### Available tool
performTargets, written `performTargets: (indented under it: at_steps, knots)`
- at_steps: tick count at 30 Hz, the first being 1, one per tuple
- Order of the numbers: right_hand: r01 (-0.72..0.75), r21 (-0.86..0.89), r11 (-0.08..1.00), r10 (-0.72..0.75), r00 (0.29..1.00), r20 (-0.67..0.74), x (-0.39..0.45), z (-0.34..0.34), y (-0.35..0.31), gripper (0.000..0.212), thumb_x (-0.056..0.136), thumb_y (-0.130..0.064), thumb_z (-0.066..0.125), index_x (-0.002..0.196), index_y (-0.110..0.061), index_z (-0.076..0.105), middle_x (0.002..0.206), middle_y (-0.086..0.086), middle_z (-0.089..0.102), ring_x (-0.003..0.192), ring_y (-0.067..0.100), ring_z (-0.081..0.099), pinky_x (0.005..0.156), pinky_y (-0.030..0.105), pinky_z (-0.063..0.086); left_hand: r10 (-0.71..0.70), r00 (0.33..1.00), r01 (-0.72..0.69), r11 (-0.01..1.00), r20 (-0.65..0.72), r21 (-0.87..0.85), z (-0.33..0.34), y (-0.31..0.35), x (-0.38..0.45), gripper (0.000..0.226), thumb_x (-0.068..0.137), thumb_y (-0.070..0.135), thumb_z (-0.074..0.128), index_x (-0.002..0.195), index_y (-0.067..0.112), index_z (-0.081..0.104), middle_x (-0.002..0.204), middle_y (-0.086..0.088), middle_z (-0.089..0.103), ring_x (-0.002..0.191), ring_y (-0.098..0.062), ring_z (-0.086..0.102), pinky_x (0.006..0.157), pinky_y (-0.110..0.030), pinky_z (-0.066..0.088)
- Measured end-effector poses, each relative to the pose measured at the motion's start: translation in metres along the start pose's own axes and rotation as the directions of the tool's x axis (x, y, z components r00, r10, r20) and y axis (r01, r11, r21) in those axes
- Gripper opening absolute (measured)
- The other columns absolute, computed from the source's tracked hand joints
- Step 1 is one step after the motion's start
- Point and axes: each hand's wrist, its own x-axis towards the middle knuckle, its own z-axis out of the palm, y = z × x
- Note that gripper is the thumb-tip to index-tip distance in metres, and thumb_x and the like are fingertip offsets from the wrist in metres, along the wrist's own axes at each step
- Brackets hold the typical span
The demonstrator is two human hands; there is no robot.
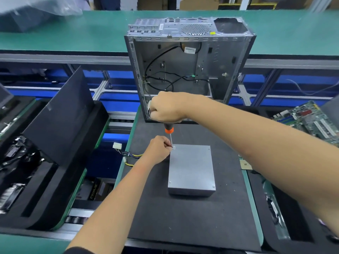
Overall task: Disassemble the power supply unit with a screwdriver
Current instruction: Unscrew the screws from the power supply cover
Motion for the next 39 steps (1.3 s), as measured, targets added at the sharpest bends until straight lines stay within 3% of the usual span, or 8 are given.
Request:
performTargets:
  at_steps: [4,9,15,22,25,29,35,39]
  knots:
    - [-0.006,0.130,0.992,0.025,0.990,-0.141,-0.001,0.005,0.005,0.015,0.079,-0.018,0.055,0.068,-0.010,0.049,0.064,0.003,0.049,0.064,0.026,0.044,0.049,0.027,0.030,-0.015,1.000,0.015,1.000,0.013,0.013,0.001,0.001,0.002,0.015,0.086,0.013,0.065,0.072,0.019,0.063,0.064,0.006,0.059,0.061,-0.007,0.055,0.059,-0.015,0.041]
    - [0.010,0.268,0.963,-0.011,1.000,0.001,-0.011,-0.001,0.008,0.010,0.075,-0.012,0.061,0.085,-0.013,0.058,0.080,-0.002,0.059,0.068,0.014,0.051,0.054,0.026,0.039,0.006,1.000,-0.006,0.999,0.003,0.044,0.000,0.002,0.003,0.016,0.085,0.011,0.064,0.071,0.018,0.063,0.061,0.011,0.054,0.057,-0.003,0.051,0.054,-0.008,0.036]
    - [-0.141,-0.001,0.990,0.141,0.990,-0.010,-0.011,-0.001,0.008,0.025,0.092,-0.023,0.041,0.077,-0.008,0.054,0.063,0.011,0.062,0.048,0.028,0.063,0.048,0.026,0.039,-0.010,1.000,0.009,0.998,0.021,0.062,0.000,0.004,0.003,0.023,0.086,0.011,0.062,0.067,0.024,0.058,0.065,0.010,0.056,0.060,-0.004,0.052,0.055,-0.012,0.037]
    - [0.063,0.147,0.987,-0.063,0.998,-0.001,-0.022,-0.006,0.012,0.021,0.076,-0.007,0.063,0.094,-0.016,0.056,0.078,-0.011,0.052,0.070,0.006,0.047,0.055,0.025,0.037,-0.018,1.000,0.017,0.998,0.023,0.061,0.001,0.001,0.003,0.023,0.086,0.011,0.062,0.067,0.024,0.060,0.063,0.009,0.057,0.061,-0.004,0.053,0.057,-0.014,0.039]
    - [0.025,0.182,0.983,-0.024,1.000,-0.007,-0.023,-0.003,0.011,0.012,0.080,-0.015,0.058,0.092,-0.013,0.057,0.076,-0.007,0.061,0.069,0.014,0.058,0.058,0.028,0.046,-0.012,1.000,0.011,0.999,0.021,0.053,0.001,0.002,0.001,0.026,0.087,0.011,0.061,0.066,0.027,0.057,0.065,0.012,0.056,0.061,-0.004,0.052,0.055,-0.012,0.035]
    - [-0.085,-0.148,0.985,0.076,0.995,-0.068,-0.020,0.000,0.010,0.019,0.098,-0.017,0.039,0.091,-0.008,0.053,0.075,0.010,0.063,0.059,0.028,0.062,0.049,0.028,0.042,-0.030,0.999,0.029,0.999,0.034,0.030,0.001,0.002,0.000,0.023,0.088,0.013,0.059,0.071,0.028,0.057,0.070,0.010,0.059,0.065,-0.005,0.055,0.057,-0.014,0.039]
    - [0.040,0.169,0.985,-0.036,0.999,-0.026,-0.032,-0.004,0.013,0.020,0.079,-0.007,0.058,0.097,-0.016,0.056,0.082,-0.009,0.054,0.077,0.014,0.051,0.056,0.026,0.037,-0.057,0.997,0.058,0.998,0.053,-0.028,0.001,0.001,-0.002,0.021,0.090,0.012,0.057,0.073,0.025,0.057,0.074,0.001,0.061,0.068,-0.016,0.058,0.075,-0.032,0.054]
    - [-0.033,0.095,0.995,0.041,0.996,-0.082,-0.034,0.003,0.011,0.008,0.088,-0.020,0.052,0.086,-0.013,0.055,0.075,-0.004,0.057,0.072,0.021,0.056,0.051,0.028,0.035,-0.071,0.996,0.075,0.994,0.053,-0.085,0.001,0.003,-0.005,0.019,0.091,0.010,0.055,0.077,0.022,0.056,0.076,0.000,0.061,0.058,-0.012,0.059,0.054,-0.016,0.047]
